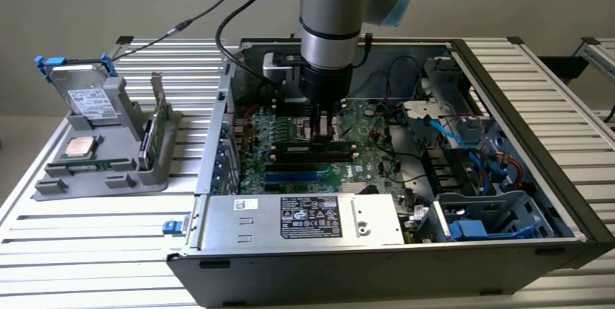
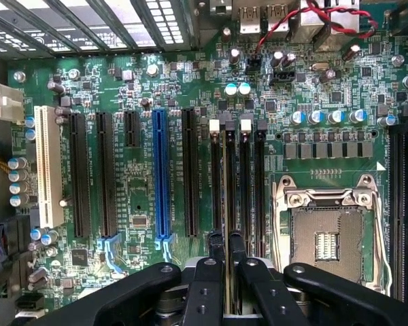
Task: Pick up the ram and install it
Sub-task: 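Insert the ram into the slot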
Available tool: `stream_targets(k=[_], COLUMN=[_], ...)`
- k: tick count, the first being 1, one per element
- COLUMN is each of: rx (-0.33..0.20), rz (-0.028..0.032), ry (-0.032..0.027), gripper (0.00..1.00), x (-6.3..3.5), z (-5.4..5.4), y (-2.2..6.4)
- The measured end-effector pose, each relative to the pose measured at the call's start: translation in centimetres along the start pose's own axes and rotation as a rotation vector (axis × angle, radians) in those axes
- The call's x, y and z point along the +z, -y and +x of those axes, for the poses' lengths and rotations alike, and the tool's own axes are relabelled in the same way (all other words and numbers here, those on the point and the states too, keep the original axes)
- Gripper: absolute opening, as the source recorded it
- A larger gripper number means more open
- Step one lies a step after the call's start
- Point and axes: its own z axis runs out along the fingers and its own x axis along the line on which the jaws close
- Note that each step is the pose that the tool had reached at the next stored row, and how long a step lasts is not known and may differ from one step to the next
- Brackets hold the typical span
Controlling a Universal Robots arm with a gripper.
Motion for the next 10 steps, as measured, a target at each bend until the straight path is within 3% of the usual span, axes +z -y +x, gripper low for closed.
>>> stream_targets(k=[3,10], rx=[0.000,0.000], rz=[-0.0024,-0.0023], ry=[-0.0052,-0.0072], gripper=[0.14,0.14], x=[0.00,-0.01], z=[0.00,-0.01], y=[0.07,0.29])
